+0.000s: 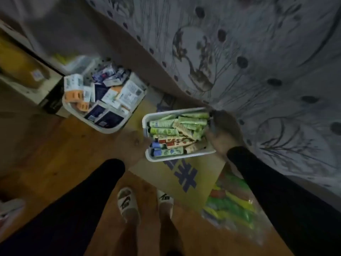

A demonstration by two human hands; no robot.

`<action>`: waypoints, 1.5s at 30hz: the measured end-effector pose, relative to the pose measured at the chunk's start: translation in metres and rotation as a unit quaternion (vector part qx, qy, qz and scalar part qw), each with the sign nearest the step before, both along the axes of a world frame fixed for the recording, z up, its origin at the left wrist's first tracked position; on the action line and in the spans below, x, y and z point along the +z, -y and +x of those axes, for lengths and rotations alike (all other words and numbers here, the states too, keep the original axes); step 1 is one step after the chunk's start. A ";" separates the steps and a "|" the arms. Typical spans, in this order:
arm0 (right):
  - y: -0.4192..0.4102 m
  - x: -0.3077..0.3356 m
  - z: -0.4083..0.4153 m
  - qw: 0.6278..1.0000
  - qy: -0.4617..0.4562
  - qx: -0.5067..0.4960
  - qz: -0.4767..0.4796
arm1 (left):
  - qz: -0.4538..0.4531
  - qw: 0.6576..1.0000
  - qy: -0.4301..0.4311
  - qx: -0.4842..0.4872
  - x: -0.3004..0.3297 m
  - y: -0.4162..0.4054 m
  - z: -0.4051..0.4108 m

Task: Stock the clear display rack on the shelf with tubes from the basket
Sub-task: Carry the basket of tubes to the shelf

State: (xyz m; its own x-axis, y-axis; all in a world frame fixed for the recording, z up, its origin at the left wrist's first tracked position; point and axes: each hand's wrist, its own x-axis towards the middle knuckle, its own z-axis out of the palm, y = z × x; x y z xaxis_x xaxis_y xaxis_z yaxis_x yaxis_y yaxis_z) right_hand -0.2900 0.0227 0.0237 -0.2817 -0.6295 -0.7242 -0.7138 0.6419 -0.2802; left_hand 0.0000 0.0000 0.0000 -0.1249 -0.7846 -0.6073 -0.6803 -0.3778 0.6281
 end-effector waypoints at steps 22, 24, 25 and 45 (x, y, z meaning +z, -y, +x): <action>0.008 0.129 0.082 0.975 0.183 -0.077 -0.094 | 0.019 0.959 -0.107 0.261 0.102 -0.047 0.057; 0.013 0.166 0.108 0.976 0.192 -0.027 -0.102 | -0.013 0.949 -0.106 0.296 0.136 -0.060 0.083; 0.013 0.187 0.124 0.975 0.196 0.012 -0.106 | -0.021 0.941 -0.103 0.320 0.157 -0.071 0.098; -0.195 0.346 0.438 0.846 0.247 0.461 -0.104 | -0.215 0.697 -0.113 0.675 0.299 -0.450 0.291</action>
